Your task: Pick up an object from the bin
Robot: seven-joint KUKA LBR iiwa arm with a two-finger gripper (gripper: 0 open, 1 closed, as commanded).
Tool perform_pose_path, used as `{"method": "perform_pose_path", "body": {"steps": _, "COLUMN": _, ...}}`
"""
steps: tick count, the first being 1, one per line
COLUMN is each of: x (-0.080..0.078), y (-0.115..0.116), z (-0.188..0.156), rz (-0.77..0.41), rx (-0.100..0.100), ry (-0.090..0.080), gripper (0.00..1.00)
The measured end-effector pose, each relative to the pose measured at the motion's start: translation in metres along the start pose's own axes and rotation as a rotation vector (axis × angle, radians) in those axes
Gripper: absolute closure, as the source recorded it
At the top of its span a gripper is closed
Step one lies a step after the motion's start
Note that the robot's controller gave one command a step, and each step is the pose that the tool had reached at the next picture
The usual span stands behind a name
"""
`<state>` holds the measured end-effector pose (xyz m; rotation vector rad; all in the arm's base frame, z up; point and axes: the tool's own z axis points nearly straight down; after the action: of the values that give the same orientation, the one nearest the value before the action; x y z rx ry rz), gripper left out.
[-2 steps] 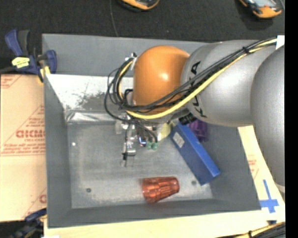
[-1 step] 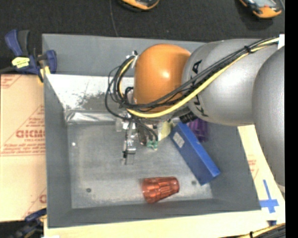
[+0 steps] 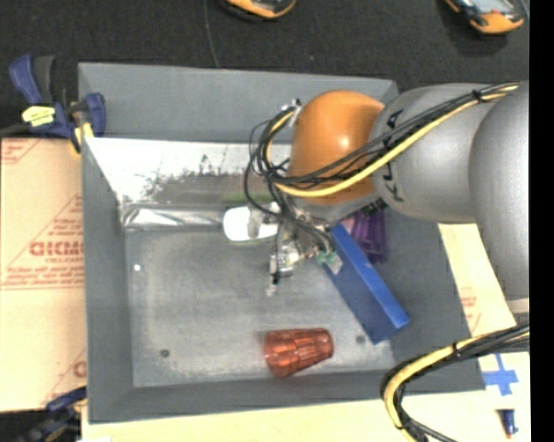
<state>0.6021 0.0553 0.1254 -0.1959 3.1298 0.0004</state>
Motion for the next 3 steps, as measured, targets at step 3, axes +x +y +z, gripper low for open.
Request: {"method": "perform_pose_path", "body": {"steps": 3, "x": -0.036, "y": -0.102, "z": 0.055, "rz": -0.386, "rx": -0.003, "ry": -0.016, "gripper": 0.00}}
